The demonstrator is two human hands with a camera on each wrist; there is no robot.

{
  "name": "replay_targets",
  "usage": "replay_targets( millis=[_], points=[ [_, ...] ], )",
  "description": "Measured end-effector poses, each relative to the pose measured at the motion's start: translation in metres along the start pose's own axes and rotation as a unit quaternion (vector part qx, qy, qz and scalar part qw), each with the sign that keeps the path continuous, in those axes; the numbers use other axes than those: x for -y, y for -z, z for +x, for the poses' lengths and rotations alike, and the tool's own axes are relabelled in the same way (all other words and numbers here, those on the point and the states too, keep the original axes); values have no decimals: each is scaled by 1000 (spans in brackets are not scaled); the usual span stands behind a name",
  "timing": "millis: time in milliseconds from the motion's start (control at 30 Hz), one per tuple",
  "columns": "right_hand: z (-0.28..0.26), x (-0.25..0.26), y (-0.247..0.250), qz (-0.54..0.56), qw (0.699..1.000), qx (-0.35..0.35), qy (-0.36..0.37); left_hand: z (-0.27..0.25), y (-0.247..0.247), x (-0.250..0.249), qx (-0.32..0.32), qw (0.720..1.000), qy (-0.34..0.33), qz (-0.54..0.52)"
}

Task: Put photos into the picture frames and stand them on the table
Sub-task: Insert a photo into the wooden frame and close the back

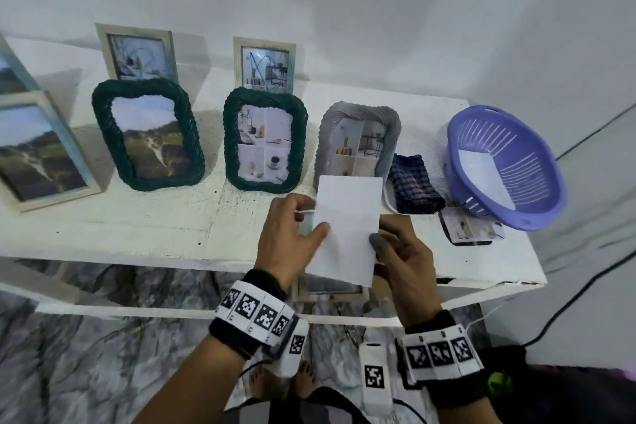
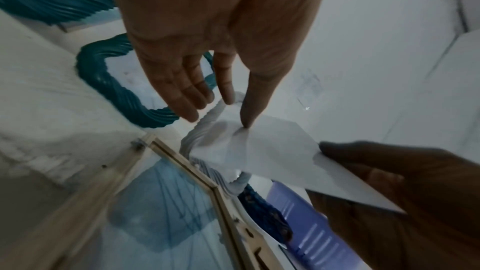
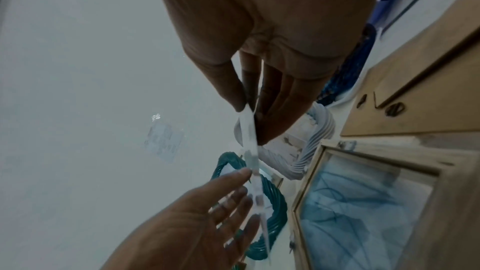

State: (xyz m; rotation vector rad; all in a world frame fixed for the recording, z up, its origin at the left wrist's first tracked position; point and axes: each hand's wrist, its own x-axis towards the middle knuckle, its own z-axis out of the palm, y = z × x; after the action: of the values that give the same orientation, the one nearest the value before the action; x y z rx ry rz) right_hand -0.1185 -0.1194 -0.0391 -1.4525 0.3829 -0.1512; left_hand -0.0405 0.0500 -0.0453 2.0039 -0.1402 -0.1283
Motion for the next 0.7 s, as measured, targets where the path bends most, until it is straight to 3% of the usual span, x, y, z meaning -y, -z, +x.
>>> replay_targets(
  millis=[100, 233, 467, 533, 633, 700],
  points=[
    [-6, 1, -5, 8, 999, -17, 42, -9, -6, -8, 57, 996, -68, -17],
    [-14, 4, -5, -69, 989, 9, 130, -21, -13, -17, 174, 967, -25, -186],
    [-8, 25, 38, -201, 964, 17, 172, -14, -40, -24, 113, 979, -28, -168],
    [5, 29, 72, -305, 925, -40, 222, -10, -55, -30, 105, 979, -4, -177],
    [30, 34, 134, -476, 826, -151, 261, -2, -82, -40, 85, 977, 28, -194],
    [47, 36, 178, -566, 770, -161, 247, 2, -106, -49, 75, 977, 43, -197]
  ],
)
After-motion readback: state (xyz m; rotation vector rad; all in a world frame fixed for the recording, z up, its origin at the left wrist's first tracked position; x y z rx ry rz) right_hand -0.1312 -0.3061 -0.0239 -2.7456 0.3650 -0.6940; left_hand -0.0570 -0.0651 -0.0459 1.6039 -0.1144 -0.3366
